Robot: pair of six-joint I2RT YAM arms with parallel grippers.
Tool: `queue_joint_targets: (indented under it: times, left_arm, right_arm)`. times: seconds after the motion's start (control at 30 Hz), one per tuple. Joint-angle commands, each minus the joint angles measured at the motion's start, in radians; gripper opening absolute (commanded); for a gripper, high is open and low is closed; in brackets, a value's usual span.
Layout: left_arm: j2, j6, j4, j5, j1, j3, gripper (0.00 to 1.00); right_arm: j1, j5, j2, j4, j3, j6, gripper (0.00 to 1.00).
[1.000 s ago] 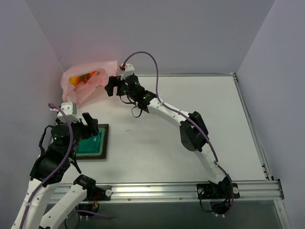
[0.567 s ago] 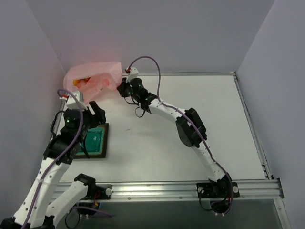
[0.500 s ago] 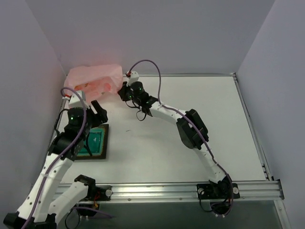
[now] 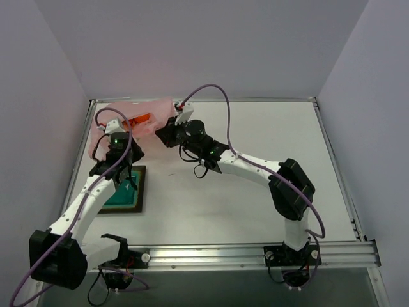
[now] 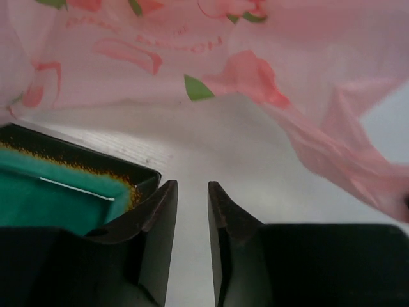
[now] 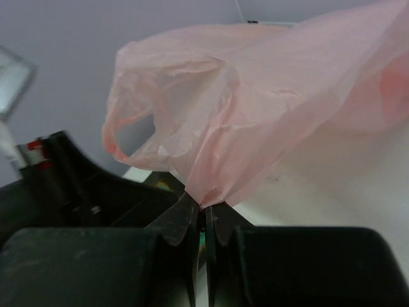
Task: Take the fake fruits out of the plastic bag
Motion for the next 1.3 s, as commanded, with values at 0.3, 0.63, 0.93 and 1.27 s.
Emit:
queue_joint_targets:
  times: [0.3, 0.63, 0.93, 1.27]
  left_arm:
    - [0.389, 0.064, 0.179, -0.058, 0.06, 0.22, 0.1]
    - [0.315, 0.115, 0.316, 0.029, 0.058, 0.143, 0.03]
    - [0.129, 0.015, 0.109, 0.153, 0.063, 0.076, 0.41]
    - [0.411, 0.093, 0.109, 0.028, 0.093, 0.272, 0.17]
  right_arm:
    - [0.037, 0.027, -0.251, 0.094, -0.235, 0.063, 0.0]
    - [0.044, 0.081, -0.336, 0.097, -0.437, 0.049, 0.0]
    - [0.046, 0.089, -0.311, 0.106, -0.433, 0.049, 0.0]
    - [0.046, 0.089, -0.339, 0.103, -0.459, 0.056, 0.0]
